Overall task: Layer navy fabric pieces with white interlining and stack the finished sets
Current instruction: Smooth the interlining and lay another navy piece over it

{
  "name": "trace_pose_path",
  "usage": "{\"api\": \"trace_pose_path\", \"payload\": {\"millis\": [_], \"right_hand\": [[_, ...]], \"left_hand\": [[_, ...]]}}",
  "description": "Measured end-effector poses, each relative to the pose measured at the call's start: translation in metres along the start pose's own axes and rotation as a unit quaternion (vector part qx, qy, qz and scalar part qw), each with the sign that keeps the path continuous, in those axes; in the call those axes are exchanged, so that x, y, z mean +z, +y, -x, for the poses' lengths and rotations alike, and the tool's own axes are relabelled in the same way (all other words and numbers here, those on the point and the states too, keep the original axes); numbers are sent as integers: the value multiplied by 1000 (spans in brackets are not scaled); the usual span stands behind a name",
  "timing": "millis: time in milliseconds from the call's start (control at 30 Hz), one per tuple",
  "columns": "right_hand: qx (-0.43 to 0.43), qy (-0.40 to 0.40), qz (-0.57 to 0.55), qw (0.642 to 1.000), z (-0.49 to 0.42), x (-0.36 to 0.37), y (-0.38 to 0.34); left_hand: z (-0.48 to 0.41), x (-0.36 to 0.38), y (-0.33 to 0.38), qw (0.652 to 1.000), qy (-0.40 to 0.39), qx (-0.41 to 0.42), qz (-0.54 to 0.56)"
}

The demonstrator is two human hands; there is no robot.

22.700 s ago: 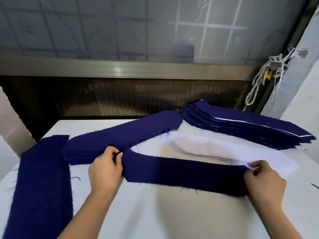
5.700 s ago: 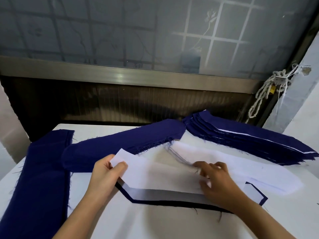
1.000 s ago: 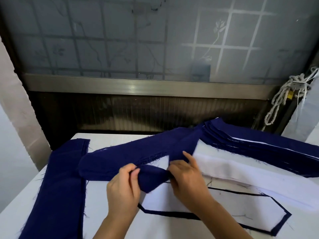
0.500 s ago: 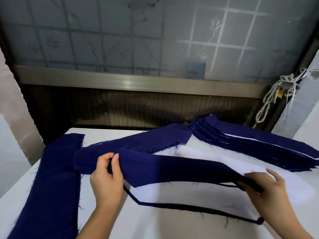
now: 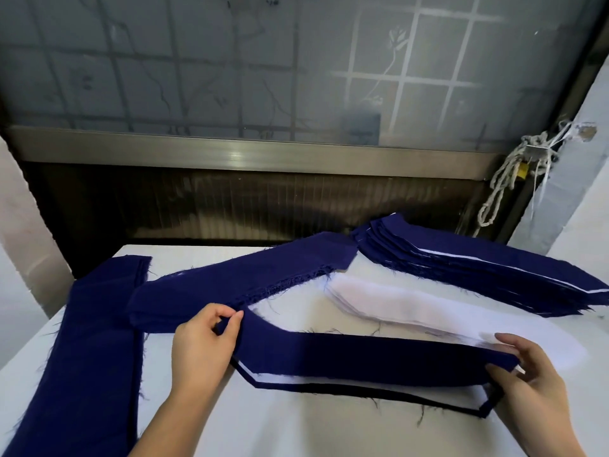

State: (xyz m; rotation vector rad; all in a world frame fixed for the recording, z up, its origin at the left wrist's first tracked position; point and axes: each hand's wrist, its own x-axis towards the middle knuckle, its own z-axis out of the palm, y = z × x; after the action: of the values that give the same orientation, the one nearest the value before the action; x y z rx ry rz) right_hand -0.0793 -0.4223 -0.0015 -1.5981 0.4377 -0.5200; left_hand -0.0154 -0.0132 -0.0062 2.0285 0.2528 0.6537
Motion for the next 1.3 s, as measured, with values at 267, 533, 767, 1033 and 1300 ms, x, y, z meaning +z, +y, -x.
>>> {"api": "trace_pose_path", "payload": {"millis": [267,533,767,1033,1300], "right_hand": [[-25,25,36,999,-5,0,11],[-52,63,106,991,-8,-1,21],[-47,89,69,993,-3,-1,13],[-27,-8,53,998,5,0,4],[-7,124,82,989,-3,-2,13]], "left_hand": [[3,0,-5,988,-53,36,-140],[1,-1,-7,989,-45,20,-138],[0,-1,-9,991,-46,8,-123],[1,-2,-7,991,-50,17,-127],[-2,-4,-8,994,-51,11,-99]]}}
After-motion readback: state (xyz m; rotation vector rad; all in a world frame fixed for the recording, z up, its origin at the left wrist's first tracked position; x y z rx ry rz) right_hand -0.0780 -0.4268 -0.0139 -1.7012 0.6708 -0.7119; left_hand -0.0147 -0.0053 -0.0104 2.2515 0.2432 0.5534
